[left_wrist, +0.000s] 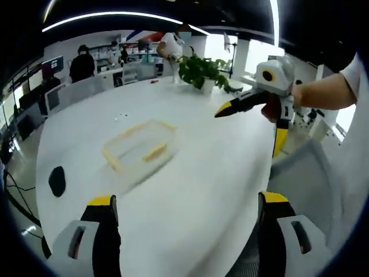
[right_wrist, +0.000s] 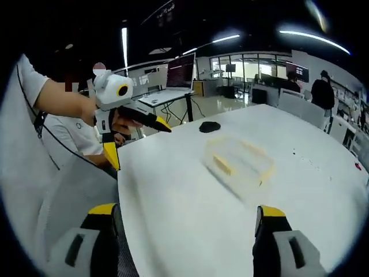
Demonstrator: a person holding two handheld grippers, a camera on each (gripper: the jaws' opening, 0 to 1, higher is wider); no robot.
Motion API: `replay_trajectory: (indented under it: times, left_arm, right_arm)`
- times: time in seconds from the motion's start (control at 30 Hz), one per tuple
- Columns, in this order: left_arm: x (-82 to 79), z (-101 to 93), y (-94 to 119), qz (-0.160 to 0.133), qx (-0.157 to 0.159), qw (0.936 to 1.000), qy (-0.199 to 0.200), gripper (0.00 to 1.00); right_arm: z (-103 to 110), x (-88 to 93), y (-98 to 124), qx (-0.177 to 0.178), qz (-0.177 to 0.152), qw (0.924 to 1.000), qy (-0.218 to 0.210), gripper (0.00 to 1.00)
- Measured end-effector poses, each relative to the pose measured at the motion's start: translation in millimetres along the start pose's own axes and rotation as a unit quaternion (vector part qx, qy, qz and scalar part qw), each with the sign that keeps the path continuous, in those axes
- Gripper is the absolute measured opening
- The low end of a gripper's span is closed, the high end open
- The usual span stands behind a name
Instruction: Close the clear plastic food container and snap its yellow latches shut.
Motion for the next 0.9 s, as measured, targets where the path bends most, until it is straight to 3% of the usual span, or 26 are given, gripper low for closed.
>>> replay_trajectory:
  times: [0.23,0.4,0.9]
  left_arm:
    - [5.1,-13.7,5.2,-0.002,-0.006,1.0000,0.003,0.99]
    - [12.2,-23.6,9.6,0.012,-0.010,0.9999,-0.001,0.99]
    - [23.7,-45.4,16.4,0.013,-0.012,0.9998,-0.004,0.99]
  right_arm:
    - [19.7,16.0,3.2,-0.002,0.011,0.9999,0.007,0.99]
    - [32.4,20.3,6.5,-0.004,0.003,1.0000,0.001,0.99]
    - [56.5,38.4,16.8,0.002,-0.003,0.9999,-0.016,0.99]
Point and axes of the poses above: the point that each gripper's makers call its tool centre point, and the gripper's own axes: y roughly backward along the fingers, z roughly to its left, x roughly out of its underside, the point moved 6 cm from there along y, roughly backward along the fingers, and after that the axes turned 4 degrees about -y, right-handed, at the moved point
